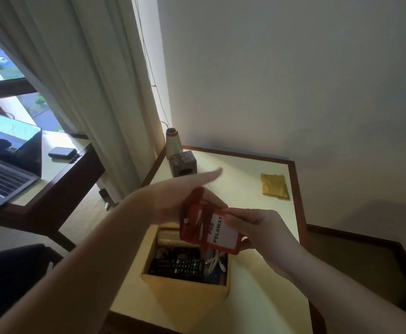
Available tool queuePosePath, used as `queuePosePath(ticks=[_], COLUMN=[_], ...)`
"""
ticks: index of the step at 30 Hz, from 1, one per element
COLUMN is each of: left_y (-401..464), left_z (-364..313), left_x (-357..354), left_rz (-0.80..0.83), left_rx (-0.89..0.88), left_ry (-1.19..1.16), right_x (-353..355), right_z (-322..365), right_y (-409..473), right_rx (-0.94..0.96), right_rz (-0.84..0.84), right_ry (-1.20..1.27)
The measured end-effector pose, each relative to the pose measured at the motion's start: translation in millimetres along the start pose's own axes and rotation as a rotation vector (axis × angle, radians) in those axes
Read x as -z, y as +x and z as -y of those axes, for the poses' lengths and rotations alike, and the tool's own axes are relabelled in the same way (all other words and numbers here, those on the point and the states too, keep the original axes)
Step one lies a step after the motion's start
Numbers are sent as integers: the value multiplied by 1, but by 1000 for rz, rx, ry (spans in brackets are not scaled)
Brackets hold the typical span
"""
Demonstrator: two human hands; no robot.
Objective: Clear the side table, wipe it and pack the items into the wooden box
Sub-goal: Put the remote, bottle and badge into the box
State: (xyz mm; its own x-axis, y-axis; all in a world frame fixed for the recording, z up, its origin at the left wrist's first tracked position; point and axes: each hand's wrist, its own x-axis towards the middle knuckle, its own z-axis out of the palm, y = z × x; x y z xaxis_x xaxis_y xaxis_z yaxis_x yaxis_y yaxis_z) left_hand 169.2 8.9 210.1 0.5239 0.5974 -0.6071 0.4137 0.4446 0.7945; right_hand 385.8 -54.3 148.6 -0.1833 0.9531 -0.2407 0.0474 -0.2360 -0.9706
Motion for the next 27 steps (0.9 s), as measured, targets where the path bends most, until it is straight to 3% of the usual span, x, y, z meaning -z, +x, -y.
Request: queuePosePath(ticks=[4,6,13,22,27], left_y=[9,20,53,110,117], left_z=[3,19,105,207,213], left_x=[-4,-7,11,41,41], left_rz=[-64,-138,-198,-224,-287], left_rx=[-21,-75,-93,-13,-65], left_ry=[833,1031,953,763,815], right_x=[-10,-12,-12,15,16], right_z=[-15,-25,-61,-112,-136], right_y=[9,15,36,65,69], right_rx=[-63,-91,-291,-266,-348], right_rz=[-7,-10,35,75,113], right_ry=[-10,-15,-101,-817,-845])
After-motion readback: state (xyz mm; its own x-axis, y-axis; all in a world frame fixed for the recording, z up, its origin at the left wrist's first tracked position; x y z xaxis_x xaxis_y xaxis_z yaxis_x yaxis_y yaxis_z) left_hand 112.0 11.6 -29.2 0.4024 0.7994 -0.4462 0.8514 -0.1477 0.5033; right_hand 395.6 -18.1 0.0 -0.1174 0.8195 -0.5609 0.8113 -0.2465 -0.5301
